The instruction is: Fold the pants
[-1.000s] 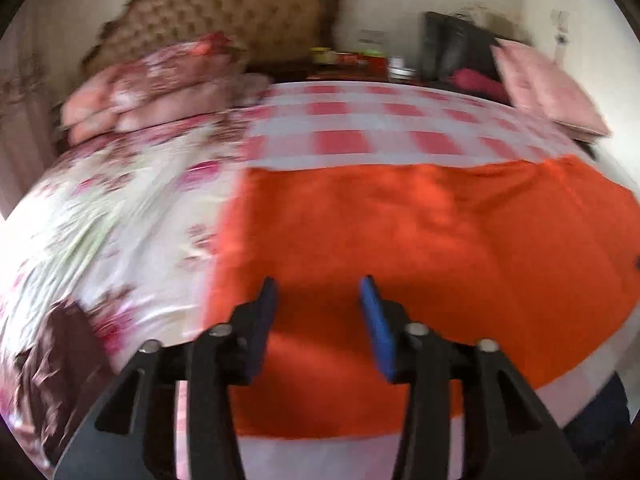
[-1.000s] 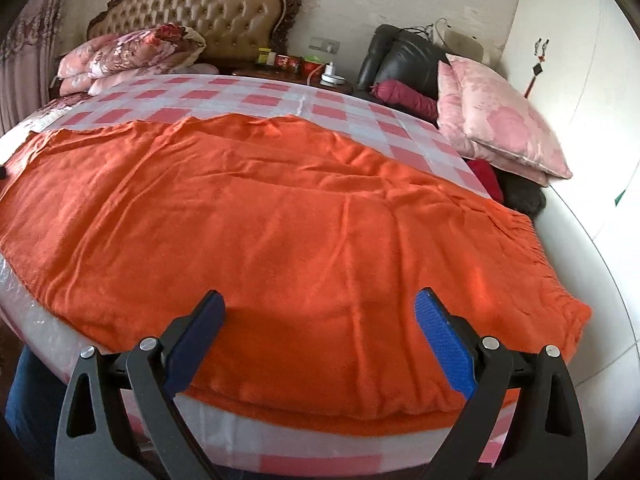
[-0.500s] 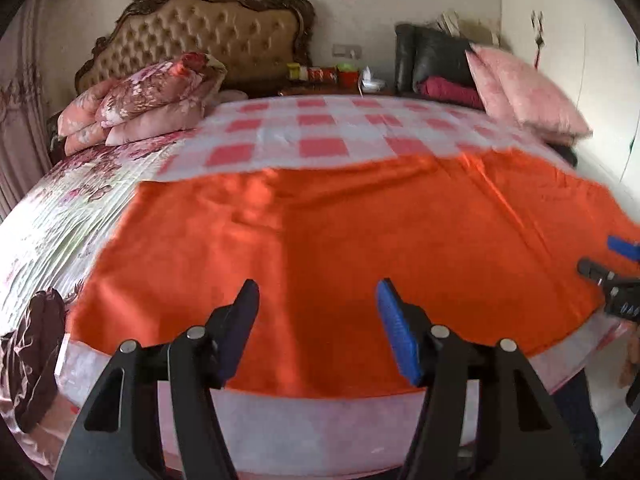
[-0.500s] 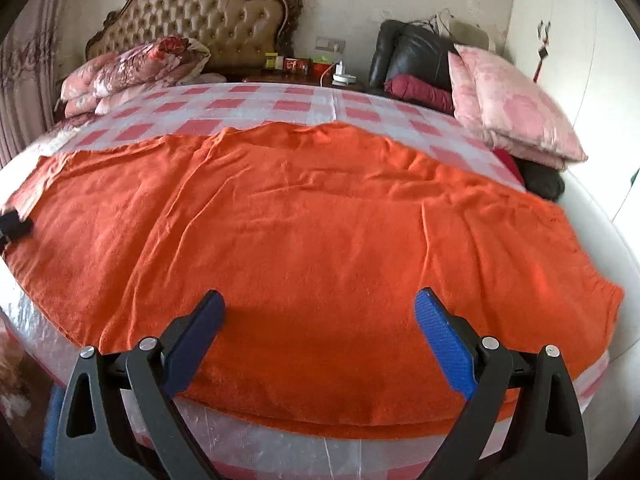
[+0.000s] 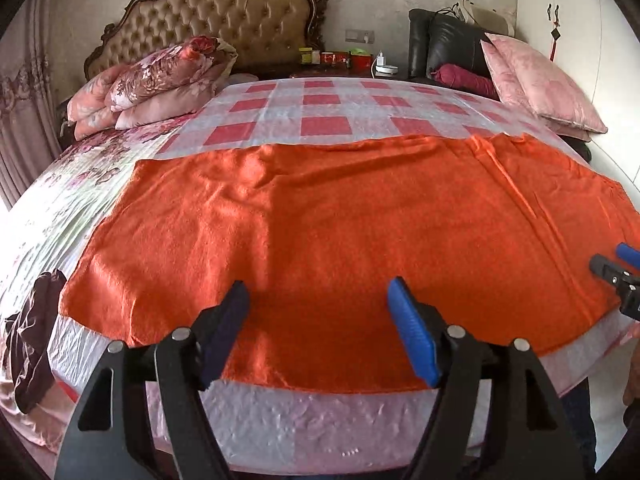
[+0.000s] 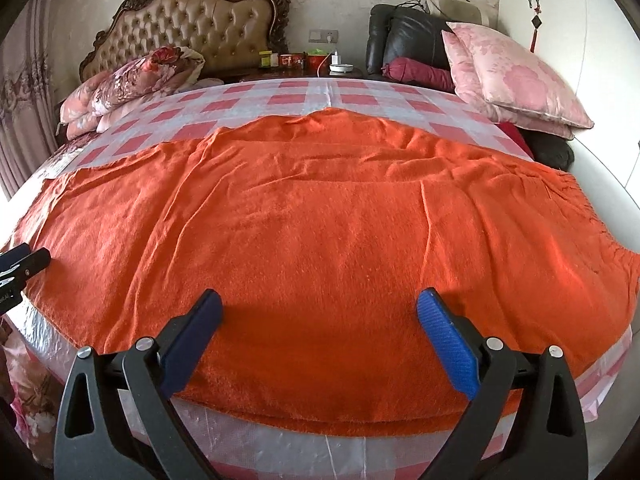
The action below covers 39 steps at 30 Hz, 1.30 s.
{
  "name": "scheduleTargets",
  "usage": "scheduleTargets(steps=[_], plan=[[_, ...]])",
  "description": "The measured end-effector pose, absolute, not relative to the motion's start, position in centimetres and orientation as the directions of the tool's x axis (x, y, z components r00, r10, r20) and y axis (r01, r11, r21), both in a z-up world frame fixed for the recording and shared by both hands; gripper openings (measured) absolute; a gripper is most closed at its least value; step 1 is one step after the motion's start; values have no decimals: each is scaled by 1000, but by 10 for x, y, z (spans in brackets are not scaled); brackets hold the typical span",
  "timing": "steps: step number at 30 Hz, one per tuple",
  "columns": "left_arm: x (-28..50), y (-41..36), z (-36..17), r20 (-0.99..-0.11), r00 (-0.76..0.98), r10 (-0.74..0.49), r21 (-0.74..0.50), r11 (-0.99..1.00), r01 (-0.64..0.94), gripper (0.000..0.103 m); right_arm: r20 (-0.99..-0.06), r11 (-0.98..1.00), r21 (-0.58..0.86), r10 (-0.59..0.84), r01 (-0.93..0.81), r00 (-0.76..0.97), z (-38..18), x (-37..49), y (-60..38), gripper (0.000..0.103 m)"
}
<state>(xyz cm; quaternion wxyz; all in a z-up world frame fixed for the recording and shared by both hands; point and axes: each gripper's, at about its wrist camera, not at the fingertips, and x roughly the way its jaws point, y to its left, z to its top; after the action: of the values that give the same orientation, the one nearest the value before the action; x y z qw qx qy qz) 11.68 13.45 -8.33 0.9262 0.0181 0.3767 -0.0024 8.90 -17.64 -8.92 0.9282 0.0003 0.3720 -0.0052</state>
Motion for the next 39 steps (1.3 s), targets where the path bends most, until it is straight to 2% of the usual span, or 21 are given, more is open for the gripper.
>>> scheduleTargets(steps=[9,12,16,20,23,26,29,30,32,33,34,39], plan=[[114,140,-85,-681,732,23,30,1000,-3,87,-706,1000,18,12,1,708,-83,89,-182,95],[112,142,-85,-677,736,20,29,1000,-1,87,-672,998,27,59,-55,739,-65,89,-176,95],[111,142,-86,-667,745,20,28,1000,-2,87,-699,984,43,153,-173,699,-44,116,-149,95],[109,143,-87,-657,754,11,24,1000,6,87,-713,968,-25,158,-250,683,-30,158,-105,95],[106,146,-88,-646,763,-5,21,1000,24,87,-759,944,-87,144,-318,635,-39,197,-67,95],[98,157,-84,-623,782,-7,1,1000,10,87,-792,922,-235,3,-309,610,-63,228,-44,97],[82,191,-70,-566,824,-1,-60,997,-40,87,-792,927,-232,-4,-295,611,-64,234,-46,98],[76,213,-65,-554,833,5,-107,991,-77,86,-790,927,-238,-11,-289,613,-63,234,-47,98],[65,260,-60,-530,848,25,-192,970,-149,73,-774,930,-249,-23,-271,633,-59,232,-46,98],[60,277,-59,-523,852,39,-209,963,-172,63,-770,934,-218,13,-282,638,-55,229,-45,98],[57,292,-59,-522,852,48,-223,956,-191,60,-771,936,-185,50,-298,635,-52,227,-42,98],[53,330,-69,-556,830,41,-202,962,-183,60,-764,909,-146,146,-389,628,-43,214,5,98]])
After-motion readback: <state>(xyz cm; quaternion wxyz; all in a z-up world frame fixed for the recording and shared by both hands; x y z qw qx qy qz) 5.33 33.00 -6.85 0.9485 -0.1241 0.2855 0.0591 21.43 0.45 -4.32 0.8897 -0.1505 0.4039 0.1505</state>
